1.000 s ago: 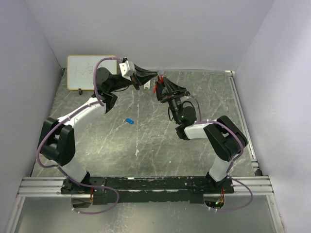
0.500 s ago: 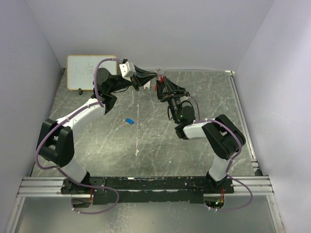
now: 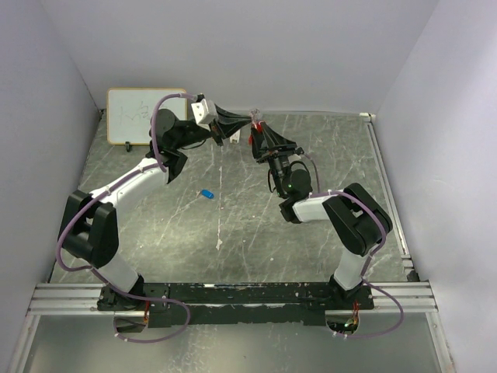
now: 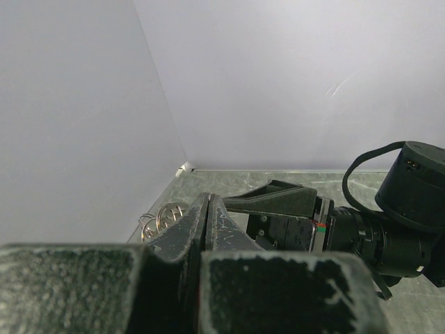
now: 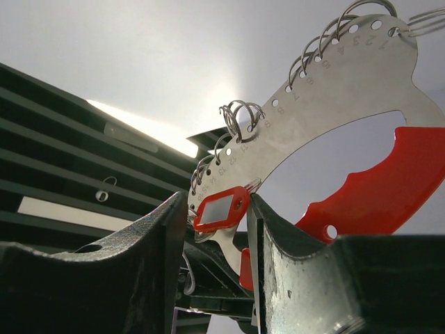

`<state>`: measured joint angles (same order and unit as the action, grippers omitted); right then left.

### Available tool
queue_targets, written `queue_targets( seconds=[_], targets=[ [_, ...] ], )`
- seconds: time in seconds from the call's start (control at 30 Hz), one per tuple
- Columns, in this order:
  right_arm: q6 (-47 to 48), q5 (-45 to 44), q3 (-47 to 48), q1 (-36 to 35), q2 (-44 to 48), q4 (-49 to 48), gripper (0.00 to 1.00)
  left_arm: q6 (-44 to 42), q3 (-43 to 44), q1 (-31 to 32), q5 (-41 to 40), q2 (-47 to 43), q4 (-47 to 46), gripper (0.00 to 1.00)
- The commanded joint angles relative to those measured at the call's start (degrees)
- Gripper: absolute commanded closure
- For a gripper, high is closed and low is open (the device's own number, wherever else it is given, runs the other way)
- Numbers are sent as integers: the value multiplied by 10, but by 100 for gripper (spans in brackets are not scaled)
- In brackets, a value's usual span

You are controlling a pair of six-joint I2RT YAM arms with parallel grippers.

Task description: Put the keys on the keyring

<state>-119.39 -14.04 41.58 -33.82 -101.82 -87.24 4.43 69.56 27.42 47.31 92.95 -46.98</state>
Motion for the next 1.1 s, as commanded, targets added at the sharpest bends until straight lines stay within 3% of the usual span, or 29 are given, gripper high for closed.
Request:
queue_targets(
  seconds=[0.0,1.07],
  targets=[
    [-24,-18,4,1,7,-111,61,-10,-1,5,-6,-15,5,93],
    [-28,-23,0,2,20,-127,62,-26,38,5,-38,-1,57,93]
  ],
)
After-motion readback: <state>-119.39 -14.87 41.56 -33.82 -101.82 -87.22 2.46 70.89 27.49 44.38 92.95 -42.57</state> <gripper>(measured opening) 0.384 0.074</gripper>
